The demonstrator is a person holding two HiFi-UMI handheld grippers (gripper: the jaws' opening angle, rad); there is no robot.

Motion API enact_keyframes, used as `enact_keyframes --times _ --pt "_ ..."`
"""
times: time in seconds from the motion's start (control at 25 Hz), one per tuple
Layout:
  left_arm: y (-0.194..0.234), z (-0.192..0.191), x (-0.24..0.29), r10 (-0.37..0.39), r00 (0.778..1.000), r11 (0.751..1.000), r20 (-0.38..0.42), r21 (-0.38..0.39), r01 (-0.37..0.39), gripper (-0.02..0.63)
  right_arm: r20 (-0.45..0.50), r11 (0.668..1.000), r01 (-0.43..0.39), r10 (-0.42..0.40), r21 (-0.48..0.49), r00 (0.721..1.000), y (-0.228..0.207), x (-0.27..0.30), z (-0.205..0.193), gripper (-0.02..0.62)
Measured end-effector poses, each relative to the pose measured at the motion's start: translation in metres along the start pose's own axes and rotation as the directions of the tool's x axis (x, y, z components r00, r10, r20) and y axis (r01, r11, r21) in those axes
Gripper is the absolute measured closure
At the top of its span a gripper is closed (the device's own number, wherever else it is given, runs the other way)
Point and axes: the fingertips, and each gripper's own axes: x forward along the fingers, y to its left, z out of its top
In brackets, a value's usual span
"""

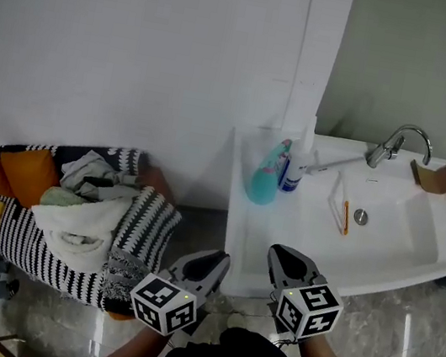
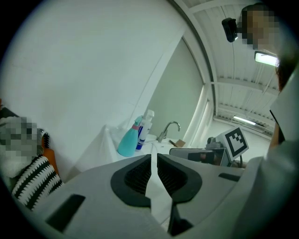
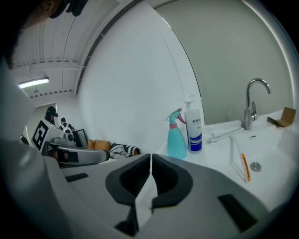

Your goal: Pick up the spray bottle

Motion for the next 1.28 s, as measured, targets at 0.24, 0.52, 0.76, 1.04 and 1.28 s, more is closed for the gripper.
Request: enact_keyframes --times 0.24,0.52,0.76,1.04,1.28 --pt "0.015 0.013 0.018 0.008 1.0 1.0 0.002 -0.004 -0.008 0.566 -0.004 1.0 0.004 -0.004 -0.012 1.0 -0.013 0.022 0.011 0.586" --pt "0.024 0.017 0.038 0.009 1.0 1.0 -0.012 -0.001 -0.009 0.566 -0.012 0.999 0.003 -0.003 -0.034 1.0 -0.027 0.041 0.02 0.586" --pt "0.035 0.025 0.054 0.021 1.0 1.0 -0.003 0.015 -0.021 0.566 -0.015 0.999 0.008 -0.009 -0.053 1.0 -0.041 0.063 0.026 0.586" --pt "0.043 0.034 0.076 0.023 1.0 0.998 0.006 0.057 -0.024 0.566 -0.008 0.997 0.005 -0.006 -0.073 1.0 -0.056 0.09 0.035 0.586" --pt "0.051 0.045 0.094 0.04 0.999 0.998 0.037 0.054 -0.042 0.566 0.0 0.996 0.0 0.0 -0.088 1.0 -0.065 0.11 0.045 0.586"
